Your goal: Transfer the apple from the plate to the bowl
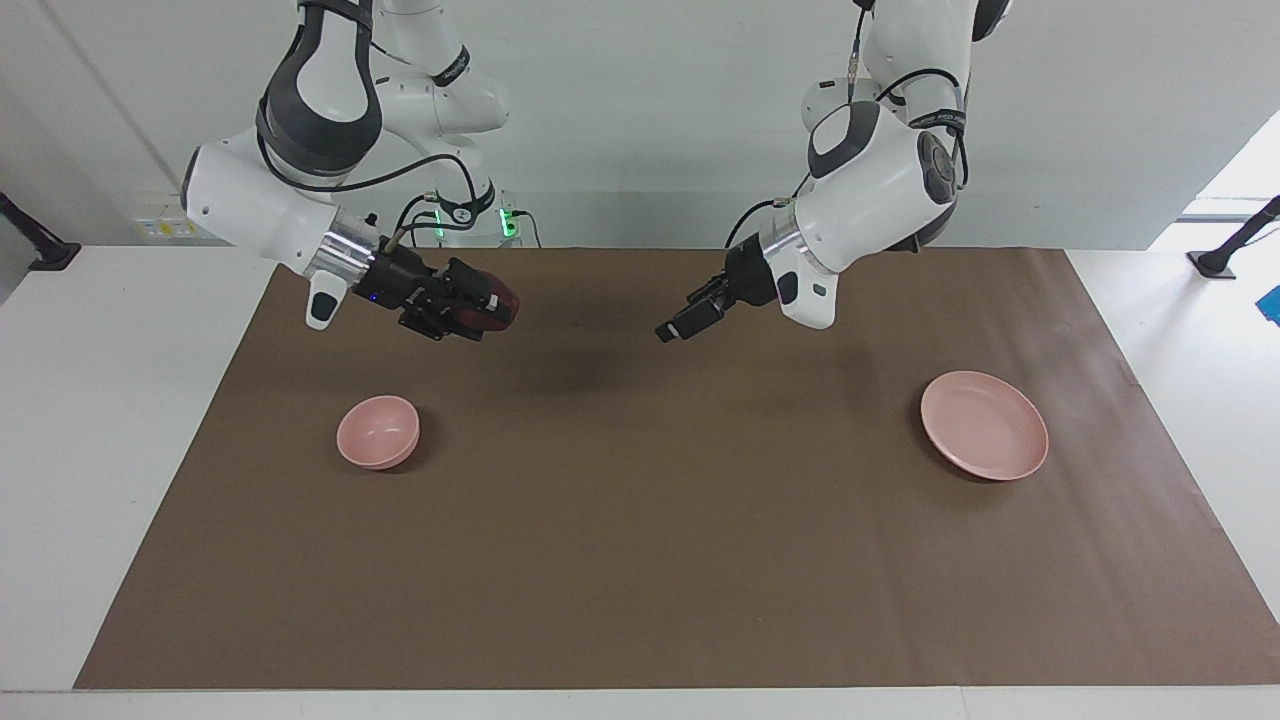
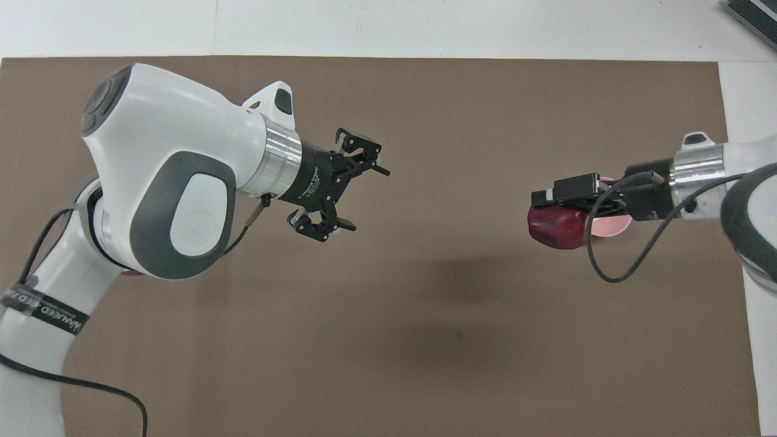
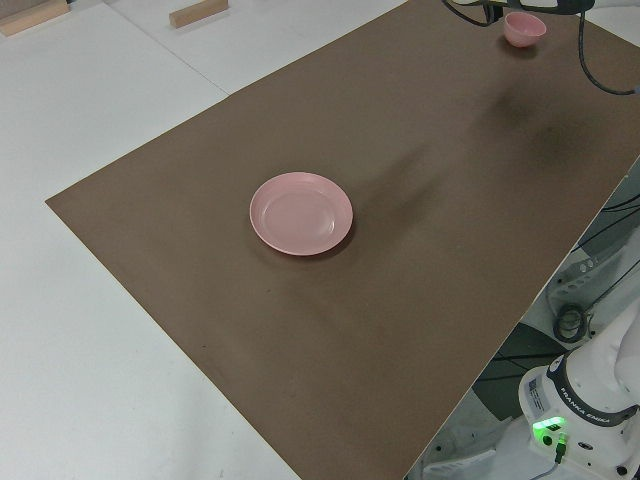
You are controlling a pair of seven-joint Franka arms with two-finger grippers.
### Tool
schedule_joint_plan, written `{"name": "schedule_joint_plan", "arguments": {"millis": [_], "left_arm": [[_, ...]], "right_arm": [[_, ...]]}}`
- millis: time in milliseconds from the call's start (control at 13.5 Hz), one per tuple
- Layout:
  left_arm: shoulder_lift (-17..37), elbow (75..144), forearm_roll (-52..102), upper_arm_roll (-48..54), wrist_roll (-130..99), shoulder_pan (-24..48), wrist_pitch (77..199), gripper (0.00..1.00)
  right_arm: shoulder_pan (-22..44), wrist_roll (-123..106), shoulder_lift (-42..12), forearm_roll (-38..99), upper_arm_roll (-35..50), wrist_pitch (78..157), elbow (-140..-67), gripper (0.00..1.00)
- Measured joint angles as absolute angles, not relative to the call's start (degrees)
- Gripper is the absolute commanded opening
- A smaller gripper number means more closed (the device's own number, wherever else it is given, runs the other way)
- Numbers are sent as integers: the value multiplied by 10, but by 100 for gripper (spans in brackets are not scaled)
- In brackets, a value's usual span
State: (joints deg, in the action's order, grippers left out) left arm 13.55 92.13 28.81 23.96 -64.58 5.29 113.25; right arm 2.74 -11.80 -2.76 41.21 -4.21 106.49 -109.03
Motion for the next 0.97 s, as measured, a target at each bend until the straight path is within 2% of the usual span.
{"name": "schedule_joint_plan", "arguments": {"millis": [297, 742, 965], "left_arm": [[136, 930, 181, 238, -545, 16, 1119, 100], [136, 933, 58, 236, -339, -79, 1117, 100], [136, 933, 21, 236, -189, -118, 1117, 100]], "right_arm": [[28, -144, -52, 241, -41, 1074, -1069, 0], [37, -224, -91, -3, -36, 1186, -1067, 0], [39, -234, -129, -65, -35, 1221, -1048, 0]]}}
